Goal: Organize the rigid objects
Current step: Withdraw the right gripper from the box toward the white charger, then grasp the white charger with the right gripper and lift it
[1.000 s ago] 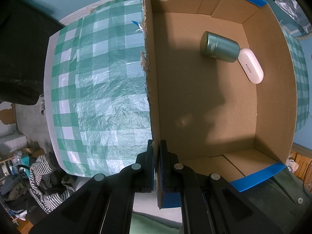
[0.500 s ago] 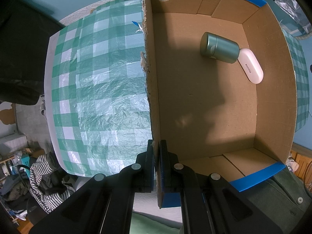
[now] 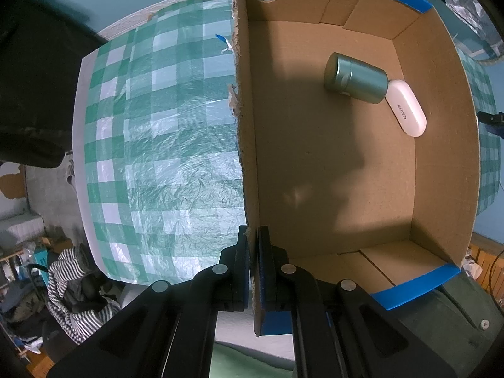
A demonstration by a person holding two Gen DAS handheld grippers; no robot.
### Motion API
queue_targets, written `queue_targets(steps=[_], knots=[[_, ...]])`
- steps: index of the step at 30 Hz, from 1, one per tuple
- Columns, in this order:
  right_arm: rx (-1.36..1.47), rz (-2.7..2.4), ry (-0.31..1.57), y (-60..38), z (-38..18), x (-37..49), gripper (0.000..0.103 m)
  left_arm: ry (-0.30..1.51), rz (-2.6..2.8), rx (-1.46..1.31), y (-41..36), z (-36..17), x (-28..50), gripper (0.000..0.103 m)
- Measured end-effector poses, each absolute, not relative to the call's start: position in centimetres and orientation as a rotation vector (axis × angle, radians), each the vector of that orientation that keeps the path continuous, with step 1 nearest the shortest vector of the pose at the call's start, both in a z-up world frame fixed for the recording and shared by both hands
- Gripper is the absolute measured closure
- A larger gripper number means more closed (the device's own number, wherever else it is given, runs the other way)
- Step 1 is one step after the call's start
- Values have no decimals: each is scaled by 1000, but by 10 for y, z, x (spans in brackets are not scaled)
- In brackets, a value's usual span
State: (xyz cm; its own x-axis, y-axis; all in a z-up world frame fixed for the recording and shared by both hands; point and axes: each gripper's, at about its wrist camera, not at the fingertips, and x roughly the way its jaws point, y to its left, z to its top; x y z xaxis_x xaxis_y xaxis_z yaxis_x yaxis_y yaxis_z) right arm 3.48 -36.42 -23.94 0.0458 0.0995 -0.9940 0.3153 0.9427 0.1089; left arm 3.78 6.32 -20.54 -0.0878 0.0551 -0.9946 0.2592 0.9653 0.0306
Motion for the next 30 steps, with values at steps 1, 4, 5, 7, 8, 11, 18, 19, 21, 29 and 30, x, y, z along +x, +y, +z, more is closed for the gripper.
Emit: queue_targets(steps=[1,4,5,7,8,11,18,19,21,29,30], knots=[[347,-170,1532,-366,-243,35,40,1655,-171,243,62,-205,37,98],[365,-180,1542,-370,-255,38,40,1655,-168,242,62,-206,37,98],[364,-184,1547,-370,-260,39,40,1655,-167,241,62,-206,37,98],[353,-194,1559,-370,-266,40,40,1655,-167,241,62,-206,37,98],[350,-195,1562,-370,-269,41,40,1655,-167,241,62,-206,37,98],[337,-188,1568,-366,-276,44,40,1657,-165,241,62,-206,37,98],[305,-184,1584,-356,-287,47,40,1658,-163,234,63,-206,36,98],[299,-182,1583,-354,-287,48,41,1658,-163,234,63,-206,36,98],[272,-189,1583,-352,-287,49,47,1658,-163,235,63,-206,36,98],[273,-183,1561,-355,-285,42,50,1661,-163,230,63,-208,37,98],[275,-180,1558,-355,-284,41,50,1662,-164,230,64,-208,37,98]])
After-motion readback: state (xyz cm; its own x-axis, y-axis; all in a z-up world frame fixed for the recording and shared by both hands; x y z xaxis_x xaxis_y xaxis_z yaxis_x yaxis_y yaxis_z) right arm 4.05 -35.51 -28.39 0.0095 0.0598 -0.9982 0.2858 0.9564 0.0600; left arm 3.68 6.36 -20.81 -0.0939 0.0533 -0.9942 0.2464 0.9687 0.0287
